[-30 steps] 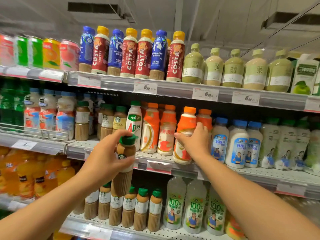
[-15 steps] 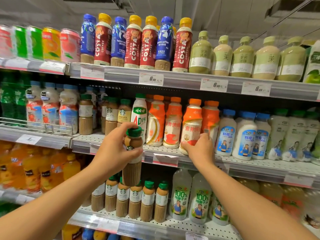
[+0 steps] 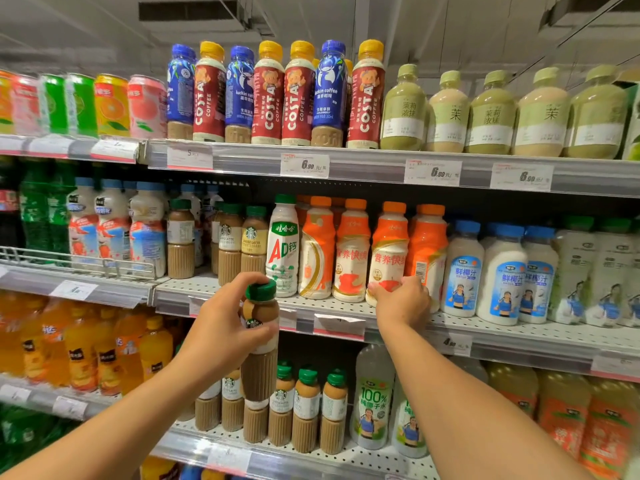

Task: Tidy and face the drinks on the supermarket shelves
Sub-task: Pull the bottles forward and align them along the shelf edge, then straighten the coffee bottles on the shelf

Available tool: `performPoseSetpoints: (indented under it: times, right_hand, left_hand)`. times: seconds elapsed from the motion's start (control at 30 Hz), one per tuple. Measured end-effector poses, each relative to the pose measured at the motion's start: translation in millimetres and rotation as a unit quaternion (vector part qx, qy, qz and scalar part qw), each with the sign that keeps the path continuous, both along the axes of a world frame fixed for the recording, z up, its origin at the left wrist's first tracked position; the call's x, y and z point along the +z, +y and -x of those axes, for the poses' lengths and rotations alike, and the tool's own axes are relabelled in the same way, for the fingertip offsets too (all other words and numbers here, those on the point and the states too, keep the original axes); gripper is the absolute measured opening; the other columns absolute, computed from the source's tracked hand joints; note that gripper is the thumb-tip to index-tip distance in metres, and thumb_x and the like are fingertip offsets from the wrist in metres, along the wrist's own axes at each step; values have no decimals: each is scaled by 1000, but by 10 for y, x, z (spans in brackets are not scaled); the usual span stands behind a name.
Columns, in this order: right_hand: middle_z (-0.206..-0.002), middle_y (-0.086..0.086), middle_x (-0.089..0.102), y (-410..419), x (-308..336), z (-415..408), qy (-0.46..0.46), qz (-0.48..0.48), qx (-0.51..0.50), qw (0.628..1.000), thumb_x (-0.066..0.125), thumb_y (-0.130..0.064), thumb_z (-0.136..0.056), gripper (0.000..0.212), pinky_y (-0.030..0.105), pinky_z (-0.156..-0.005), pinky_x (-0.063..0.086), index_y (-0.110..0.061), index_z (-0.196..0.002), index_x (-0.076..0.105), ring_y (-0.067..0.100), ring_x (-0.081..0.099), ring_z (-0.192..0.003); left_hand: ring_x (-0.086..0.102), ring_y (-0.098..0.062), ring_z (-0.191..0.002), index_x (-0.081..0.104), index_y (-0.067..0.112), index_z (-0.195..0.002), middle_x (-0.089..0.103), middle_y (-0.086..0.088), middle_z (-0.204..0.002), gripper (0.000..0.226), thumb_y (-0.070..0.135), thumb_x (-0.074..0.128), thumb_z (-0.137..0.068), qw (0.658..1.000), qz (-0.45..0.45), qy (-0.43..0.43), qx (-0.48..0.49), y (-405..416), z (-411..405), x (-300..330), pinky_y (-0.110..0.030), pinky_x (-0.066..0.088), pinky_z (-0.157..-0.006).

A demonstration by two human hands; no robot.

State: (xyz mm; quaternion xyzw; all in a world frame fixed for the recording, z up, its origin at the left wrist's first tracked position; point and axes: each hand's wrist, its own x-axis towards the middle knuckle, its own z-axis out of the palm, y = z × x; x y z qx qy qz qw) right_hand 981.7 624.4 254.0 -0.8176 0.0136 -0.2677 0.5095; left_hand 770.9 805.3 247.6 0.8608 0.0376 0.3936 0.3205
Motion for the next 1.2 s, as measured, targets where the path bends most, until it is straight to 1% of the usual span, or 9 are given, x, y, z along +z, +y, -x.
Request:
performPoseSetpoints:
  times: [0.2,0.33,0.43,0.5,0.63,0.77,0.93,1.03,1.2]
  right_hand:
    - [-125,12,55,-42,9,135,-12,-29,29,999,82,-35,-75,62,43,-83,48,-9,-123,51,32,53,-112]
    - [-108,-5,55,-15,-448,791,-132,-108,206,964,71,-24,-84,32,32,-78,46,-26,-109,52,18,54,-100]
    - [-108,-22,54,61,-757,1354,-1,-43,448,893,68,-55,-69,45,21,-76,49,-47,-110,49,0,55,-98]
    - [-114,-28,52,139,-829,1548,33,14,500,865,66,-70,-60,65,15,-76,46,-52,-118,41,-6,53,-101]
    - [-104,-24,55,240,-703,1697,29,75,457,886,70,-74,-61,65,26,-77,49,-50,-109,32,1,56,-94]
    - [-95,-18,58,320,-556,1760,-26,101,430,897,51,-82,-50,66,28,-67,49,-41,-100,37,3,57,-83]
    - [-94,-19,62,519,-432,1688,-56,77,424,901,75,-64,-66,52,24,-67,53,-41,-104,48,3,61,-86]
    - [-93,-23,60,680,-335,1610,-78,69,404,909,77,-58,-66,45,13,-63,45,-43,-97,47,-5,58,-87]
    - [-95,-26,58,1142,-133,1550,-126,64,348,927,78,-56,-67,52,18,-64,44,-42,-105,46,-6,57,-87]
  left_hand:
    - [63,-16,-86,47,52,-109,61,13,-100,54,26,80,-74,1000,23,0,8,-131,94,81,-34,60,-68]
    - [65,-17,-85,49,50,-109,61,6,-101,54,27,81,-71,999,53,10,6,-246,166,82,-37,60,-68]
    - [67,-16,-79,52,47,-108,63,8,-96,55,29,83,-66,998,63,17,10,-345,205,62,-38,61,-65]
    - [66,-14,-84,51,49,-109,61,14,-95,57,34,82,-63,998,60,20,23,-391,240,40,-36,61,-68]
    - [64,-7,-91,49,54,-113,60,21,-96,62,40,80,-62,997,53,18,44,-448,317,-7,-33,60,-75]
    - [61,0,-85,46,57,-107,59,25,-92,59,39,80,-63,997,39,-3,59,-448,375,38,-30,60,-70]
    - [60,6,-93,35,56,-128,56,22,-108,61,47,72,-80,999,45,3,27,-115,483,111,-19,55,-71]
    - [52,6,-111,34,43,-142,53,16,-129,56,49,56,-91,998,38,19,46,394,560,22,-20,48,-88]
    - [32,-13,-138,31,24,-149,32,3,-153,59,36,53,-96,971,-143,119,151,1481,494,-244,-28,31,-109]
